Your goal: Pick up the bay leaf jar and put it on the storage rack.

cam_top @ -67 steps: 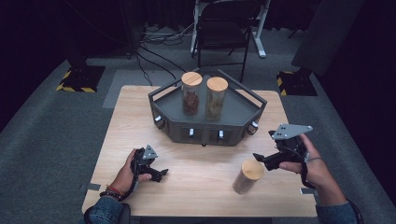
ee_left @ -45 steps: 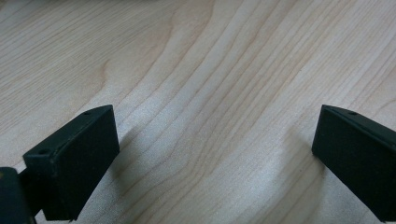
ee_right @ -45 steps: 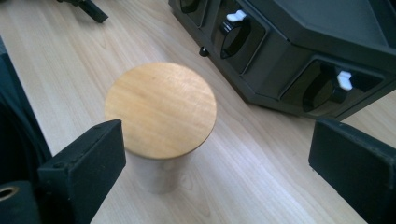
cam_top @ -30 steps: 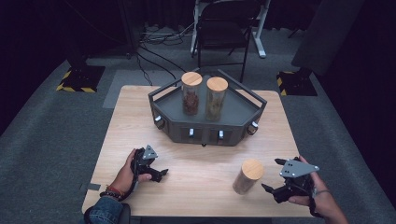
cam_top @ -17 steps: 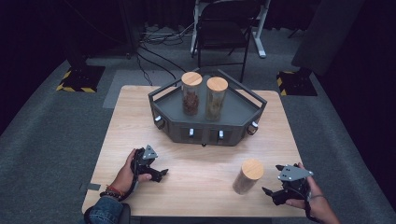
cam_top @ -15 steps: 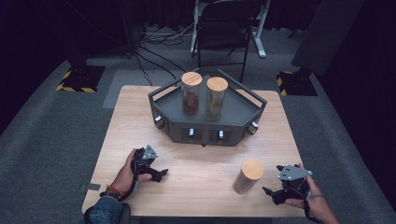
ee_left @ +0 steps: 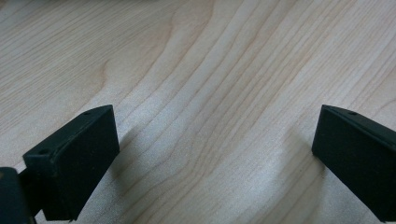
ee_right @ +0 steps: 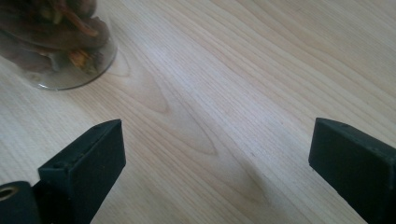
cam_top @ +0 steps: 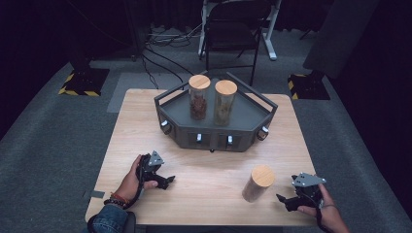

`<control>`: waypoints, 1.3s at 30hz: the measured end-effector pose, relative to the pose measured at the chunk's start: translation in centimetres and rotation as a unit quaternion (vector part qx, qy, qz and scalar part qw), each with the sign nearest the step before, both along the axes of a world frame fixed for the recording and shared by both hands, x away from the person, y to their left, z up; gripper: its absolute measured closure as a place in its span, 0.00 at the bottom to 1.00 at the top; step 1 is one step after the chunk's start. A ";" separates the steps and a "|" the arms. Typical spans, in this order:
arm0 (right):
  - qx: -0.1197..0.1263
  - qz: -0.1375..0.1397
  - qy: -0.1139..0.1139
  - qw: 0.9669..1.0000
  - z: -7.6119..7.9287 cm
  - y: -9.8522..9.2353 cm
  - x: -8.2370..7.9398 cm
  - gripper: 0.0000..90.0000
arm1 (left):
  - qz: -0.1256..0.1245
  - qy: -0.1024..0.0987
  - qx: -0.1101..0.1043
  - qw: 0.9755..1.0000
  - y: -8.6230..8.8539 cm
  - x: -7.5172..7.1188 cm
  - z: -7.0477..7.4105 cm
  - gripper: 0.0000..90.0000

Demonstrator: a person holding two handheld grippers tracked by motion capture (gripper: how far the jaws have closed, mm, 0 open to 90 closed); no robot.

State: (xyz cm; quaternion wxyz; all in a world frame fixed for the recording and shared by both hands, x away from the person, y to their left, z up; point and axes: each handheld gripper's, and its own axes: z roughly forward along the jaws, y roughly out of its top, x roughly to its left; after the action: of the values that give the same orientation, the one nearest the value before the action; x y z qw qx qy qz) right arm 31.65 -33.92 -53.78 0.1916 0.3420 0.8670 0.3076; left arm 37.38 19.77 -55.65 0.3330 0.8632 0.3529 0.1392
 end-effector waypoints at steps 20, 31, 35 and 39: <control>0.067 -0.011 0.022 0.997 -2.6 -1.8 0.4 0.00 | 0.000 0.000 0.000 1.000 0.0 0.0 0.0 0.00; 0.067 -0.013 0.022 0.997 -2.6 -1.8 0.4 0.00 | -0.003 0.003 0.000 1.000 0.0 0.1 0.0 0.00; 0.067 -0.013 0.022 0.997 -2.6 -1.8 0.4 0.00 | -0.005 0.001 -0.001 1.000 0.0 0.1 0.0 0.00; 0.067 -0.013 0.022 0.997 -2.6 -1.8 0.4 0.00 | -0.005 0.001 -0.001 1.000 0.0 0.1 0.0 0.00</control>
State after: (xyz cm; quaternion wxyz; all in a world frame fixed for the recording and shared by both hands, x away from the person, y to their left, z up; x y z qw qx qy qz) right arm 32.02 -35.74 -56.38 0.1529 0.3718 0.8438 0.3554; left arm 37.49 19.80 -55.65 0.3340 0.8648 0.3495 0.1361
